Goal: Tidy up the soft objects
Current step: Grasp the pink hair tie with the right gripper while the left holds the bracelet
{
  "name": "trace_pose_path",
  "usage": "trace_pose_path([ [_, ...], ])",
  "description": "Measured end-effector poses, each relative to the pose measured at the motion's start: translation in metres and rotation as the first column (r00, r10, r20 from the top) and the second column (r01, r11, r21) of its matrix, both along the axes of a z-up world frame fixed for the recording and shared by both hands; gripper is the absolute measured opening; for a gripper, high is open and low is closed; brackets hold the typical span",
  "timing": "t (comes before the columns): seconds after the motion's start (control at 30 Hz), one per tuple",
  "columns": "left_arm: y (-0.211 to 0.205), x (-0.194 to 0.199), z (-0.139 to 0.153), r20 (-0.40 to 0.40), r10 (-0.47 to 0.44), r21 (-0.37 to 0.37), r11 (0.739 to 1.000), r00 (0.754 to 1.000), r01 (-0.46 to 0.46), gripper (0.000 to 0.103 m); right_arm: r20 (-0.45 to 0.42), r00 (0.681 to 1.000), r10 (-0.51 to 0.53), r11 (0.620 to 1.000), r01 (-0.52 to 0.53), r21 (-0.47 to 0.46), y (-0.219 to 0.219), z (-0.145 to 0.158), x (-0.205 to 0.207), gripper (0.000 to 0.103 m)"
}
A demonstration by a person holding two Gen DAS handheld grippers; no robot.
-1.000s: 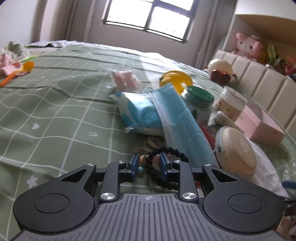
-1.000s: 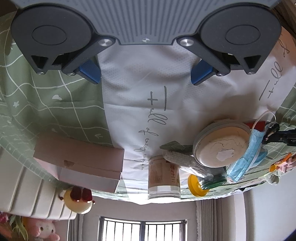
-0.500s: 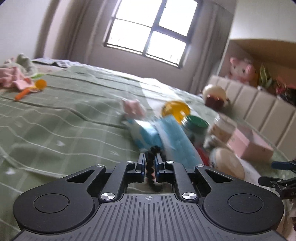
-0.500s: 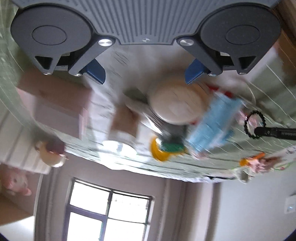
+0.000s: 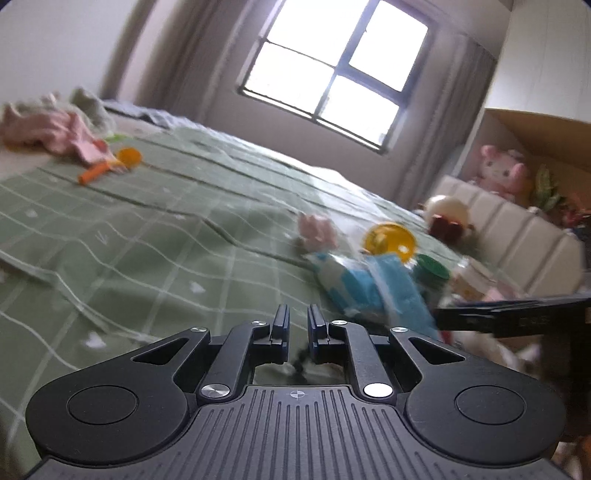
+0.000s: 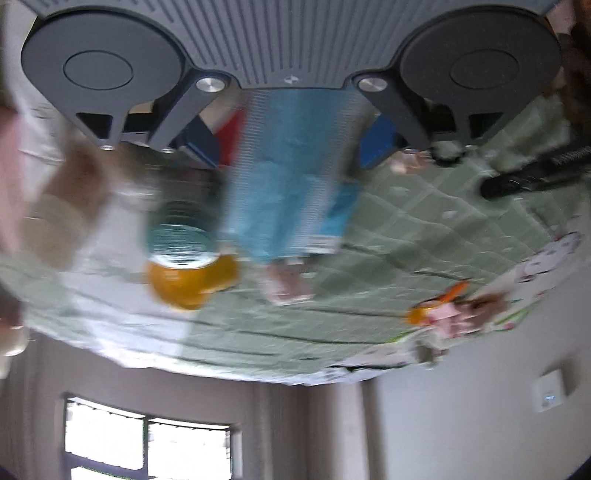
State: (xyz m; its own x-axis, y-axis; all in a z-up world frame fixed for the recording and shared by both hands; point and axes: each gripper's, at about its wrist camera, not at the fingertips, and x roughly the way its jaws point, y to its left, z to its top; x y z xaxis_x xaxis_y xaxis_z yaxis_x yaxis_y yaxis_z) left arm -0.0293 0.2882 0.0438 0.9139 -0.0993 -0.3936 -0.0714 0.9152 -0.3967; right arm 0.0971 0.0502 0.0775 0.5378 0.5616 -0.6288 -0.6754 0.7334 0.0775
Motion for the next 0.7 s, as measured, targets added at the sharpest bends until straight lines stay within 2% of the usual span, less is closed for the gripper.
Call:
trace_pose_path([
  [0.07, 0.0, 0.002, 0.0, -0.013, -0.045, -0.007, 0.999, 0.999, 0.044, 0.015, 0.042, 0.997, 0.067, 0.997, -0.066, -0.031, 0.011, -0.005, -0.015, 0.08],
  [0.17, -0.005, 0.003, 0.001, -0.03, -0.07, 0.046, 0.996, 0.997, 0.072, 0.015, 0.073, 0.989, 0.126, 0.989, -0.12, -0.085, 0.023, -0.016, -0.03, 0.08],
  [0.3, -0.016, 0.01, -0.007, -0.106, -0.117, 0.134, 0.982, 0.987, 0.131, 0.015, 0.062, 0.988, 0.144, 0.985, -0.137, -0.109, 0.019, -0.024, -0.038, 0.08],
  [0.43, -0.023, 0.024, -0.026, -0.208, -0.123, 0.144, 0.977, 0.97, 0.155, 0.016, 0.082, 0.986, 0.145, 0.983, -0.134, -0.127, 0.018, -0.027, -0.042, 0.08],
  [0.47, -0.025, 0.024, -0.029, -0.196, -0.121, 0.147, 0.978, 0.973, 0.151, 0.016, 0.097, 0.984, 0.149, 0.982, -0.136, -0.134, 0.018, -0.027, -0.044, 0.08],
  [0.63, -0.02, 0.02, -0.039, -0.147, -0.104, 0.045, 0.993, 0.984, 0.112, 0.016, 0.155, 0.97, 0.187, 0.973, -0.16, -0.169, 0.02, -0.03, -0.056, 0.08],
  [0.7, -0.019, 0.02, -0.04, -0.133, -0.112, 0.039, 0.992, 0.985, 0.118, 0.015, 0.172, 0.965, 0.198, 0.97, -0.166, -0.18, 0.021, -0.03, -0.06, 0.08],
])
